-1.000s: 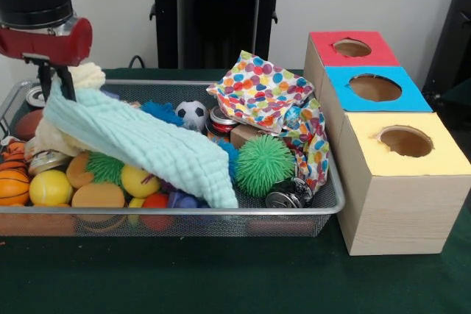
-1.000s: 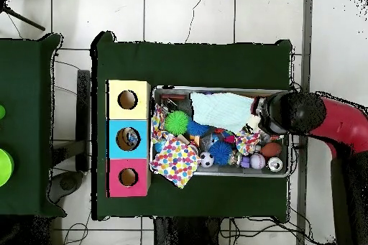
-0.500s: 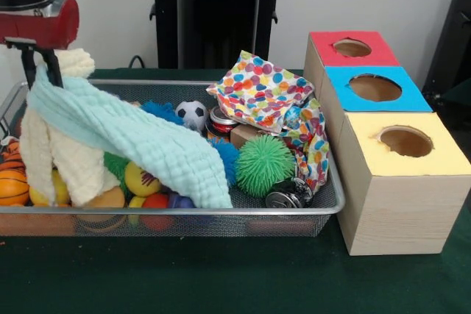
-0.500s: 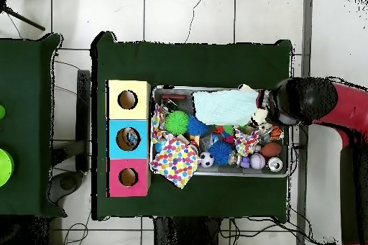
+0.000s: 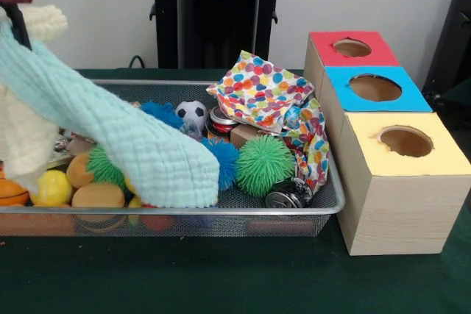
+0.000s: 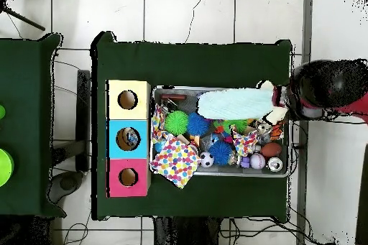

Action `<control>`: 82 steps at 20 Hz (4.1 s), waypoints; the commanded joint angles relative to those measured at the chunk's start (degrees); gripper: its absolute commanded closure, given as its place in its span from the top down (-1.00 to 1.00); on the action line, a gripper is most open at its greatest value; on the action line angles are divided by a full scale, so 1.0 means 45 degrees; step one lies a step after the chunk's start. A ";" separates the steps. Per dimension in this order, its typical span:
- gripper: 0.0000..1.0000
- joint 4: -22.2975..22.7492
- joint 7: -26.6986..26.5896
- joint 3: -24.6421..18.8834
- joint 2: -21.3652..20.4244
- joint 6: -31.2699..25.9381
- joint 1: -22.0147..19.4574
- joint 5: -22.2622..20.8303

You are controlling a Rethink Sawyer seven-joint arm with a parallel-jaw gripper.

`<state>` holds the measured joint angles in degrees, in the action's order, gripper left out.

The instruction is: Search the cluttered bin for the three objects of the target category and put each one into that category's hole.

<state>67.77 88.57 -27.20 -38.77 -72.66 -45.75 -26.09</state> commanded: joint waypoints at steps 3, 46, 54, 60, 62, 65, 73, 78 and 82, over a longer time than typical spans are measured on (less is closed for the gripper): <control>-1.00 -0.1814 -0.5073 -0.0793 -0.0010 -0.2358 -0.0210 -0.0907; -1.00 0.8703 -0.0106 0.1249 -0.4516 0.4562 -0.1162 0.2342; 1.00 0.9177 -0.0140 0.1333 -0.4850 0.5400 -0.1304 0.2517; 1.00 0.8758 -0.0195 0.1374 -0.4600 0.4717 -0.1121 0.2359; 1.00 0.8645 -0.0177 0.1371 -0.4545 0.4627 -0.1082 0.2329; 1.00 0.8648 -0.0115 0.1372 -0.4553 0.4741 -0.1055 0.2338; 1.00 0.9141 0.1616 0.1581 -0.4673 0.5316 0.0306 0.2627; 1.00 0.9759 0.3023 0.2173 -0.3918 0.7105 0.1358 0.3070; 1.00 0.9673 0.3492 0.2689 -0.3382 0.7889 0.2057 0.3278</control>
<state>105.75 85.94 -18.62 -58.91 -42.82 -39.22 -13.34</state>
